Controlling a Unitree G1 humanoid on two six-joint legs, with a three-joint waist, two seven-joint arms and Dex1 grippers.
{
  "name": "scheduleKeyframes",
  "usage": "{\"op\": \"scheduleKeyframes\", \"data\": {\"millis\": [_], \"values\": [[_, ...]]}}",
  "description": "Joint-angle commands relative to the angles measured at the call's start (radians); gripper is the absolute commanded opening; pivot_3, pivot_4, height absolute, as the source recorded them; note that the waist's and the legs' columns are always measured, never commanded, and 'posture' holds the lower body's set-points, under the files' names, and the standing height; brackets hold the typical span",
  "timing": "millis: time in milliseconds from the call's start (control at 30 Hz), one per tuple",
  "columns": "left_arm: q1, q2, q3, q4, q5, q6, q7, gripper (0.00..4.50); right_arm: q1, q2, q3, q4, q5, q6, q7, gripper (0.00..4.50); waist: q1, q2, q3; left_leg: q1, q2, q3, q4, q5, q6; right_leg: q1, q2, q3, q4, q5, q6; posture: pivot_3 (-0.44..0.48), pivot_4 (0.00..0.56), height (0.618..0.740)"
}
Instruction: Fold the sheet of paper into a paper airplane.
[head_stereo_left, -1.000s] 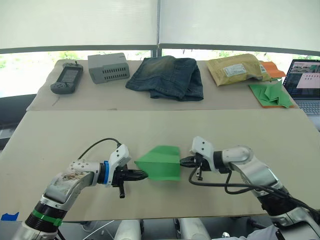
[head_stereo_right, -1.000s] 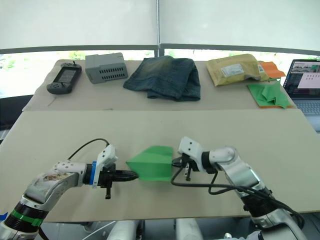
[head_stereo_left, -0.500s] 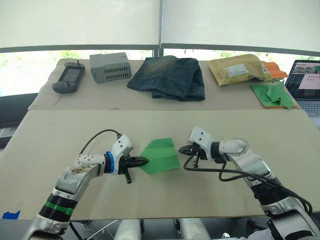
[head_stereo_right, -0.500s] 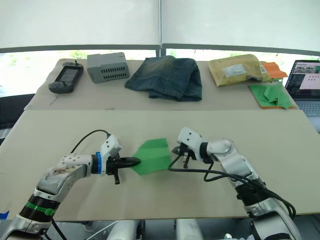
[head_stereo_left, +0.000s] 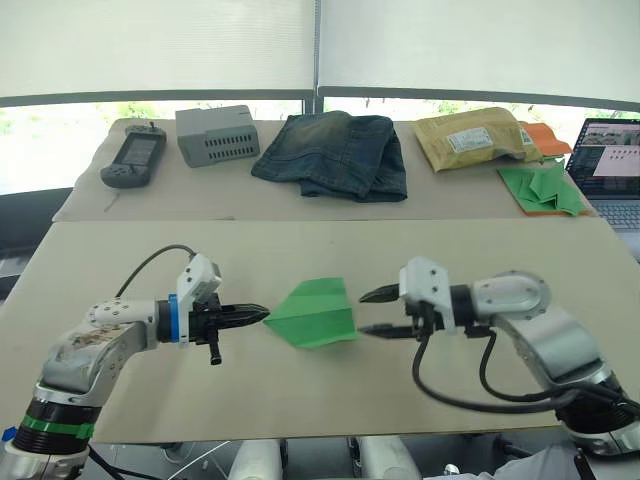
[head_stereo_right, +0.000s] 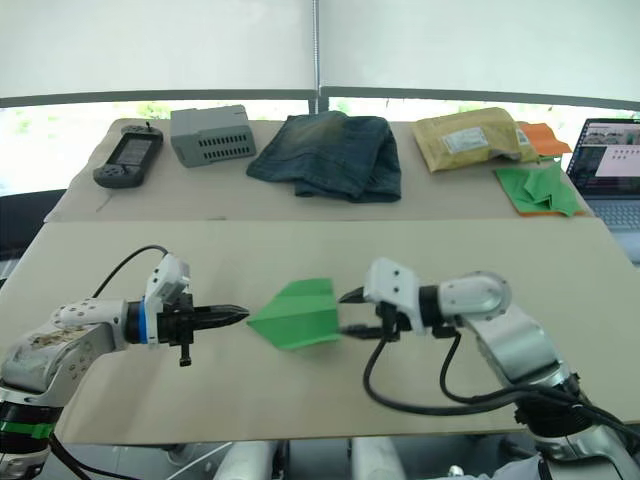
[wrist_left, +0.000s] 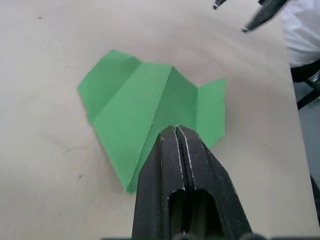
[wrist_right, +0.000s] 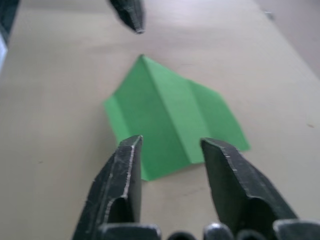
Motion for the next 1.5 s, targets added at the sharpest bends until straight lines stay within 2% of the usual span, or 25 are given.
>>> {"op": "scheduleKeyframes", "data": {"millis": [33,233,267,533,767,1200,1367,1500], "values": [[0.009,0.013,0.033,-0.028,-0.02,0.007,0.005,0.0,-0.004,0.01,0.095,0.003,-0.116,-0.097,-0.022,3.28,0.003,0.0,0.0,0.0,0.0,0.0,0.0,0.0,0.0,0.0,0.0,0.0,0.0,0.0,0.0,0.0,0.15,0.728],[0.041,0.02,0.049,-0.061,-0.035,0.032,0.019,0.0,-0.004,0.067,0.161,0.069,-0.206,-0.168,-0.073,3.28,0.005,0.0,0.0,-0.001,0.0,0.001,0.001,0.0,0.0,-0.001,-0.001,0.0,0.0,0.0,0.0,0.0,0.15,0.728],[0.047,0.023,0.054,-0.066,-0.04,0.039,0.018,0.0,-0.006,0.077,0.165,0.084,-0.219,-0.175,-0.083,2.76,0.005,0.0,0.0,-0.001,0.0,0.001,0.001,0.0,0.0,-0.001,-0.001,0.0,0.0,0.0,0.0,0.0,0.15,0.728],[0.036,0.021,0.058,-0.063,-0.046,0.042,0.034,0.0,-0.05,0.2,0.167,0.211,-0.316,-0.283,-0.207,0.04,0.002,0.0,0.0,-0.001,0.0,0.0,0.001,0.0,0.0,-0.001,0.0,0.0,0.001,0.0,0.0,0.0,0.15,0.728],[0.024,0.016,0.035,-0.065,-0.039,0.039,0.039,0.0,-0.057,0.232,0.172,0.225,-0.347,-0.265,-0.23,0.04,0.006,0.0,0.0,-0.001,0.0,0.0,0.001,0.0,0.0,-0.001,-0.001,0.0,0.001,0.001,-0.001,0.0,0.15,0.728],[-0.017,0.007,-0.006,-0.048,-0.04,0.043,0.039,0.0,-0.079,0.17,0.175,0.268,-0.39,-0.39,-0.174,0.04,0.003,0.0,0.0,-0.001,-0.001,0.001,0.001,0.0,0.0,-0.001,0.0,0.0,0.001,0.001,-0.001,0.0,0.15,0.728],[-0.033,0.006,-0.024,-0.042,-0.037,0.044,0.035,0.0,-0.079,0.156,0.195,0.286,-0.426,-0.435,-0.161,1.53,0.004,0.0,0.0,-0.001,-0.001,0.0,0.001,0.0,0.0,-0.001,0.0,0.0,0.001,0.001,-0.001,0.0,0.15,0.728],[-0.041,0.01,-0.035,-0.038,-0.036,0.042,0.029,0.0,-0.055,0.158,0.201,0.286,-0.442,-0.444,-0.161,2.97,0.003,0.0,0.0,-0.001,-0.001,0.0,0.001,0.0,0.0,-0.001,0.0,0.0,0.001,0.001,-0.001,0.0,0.15,0.728]]}}
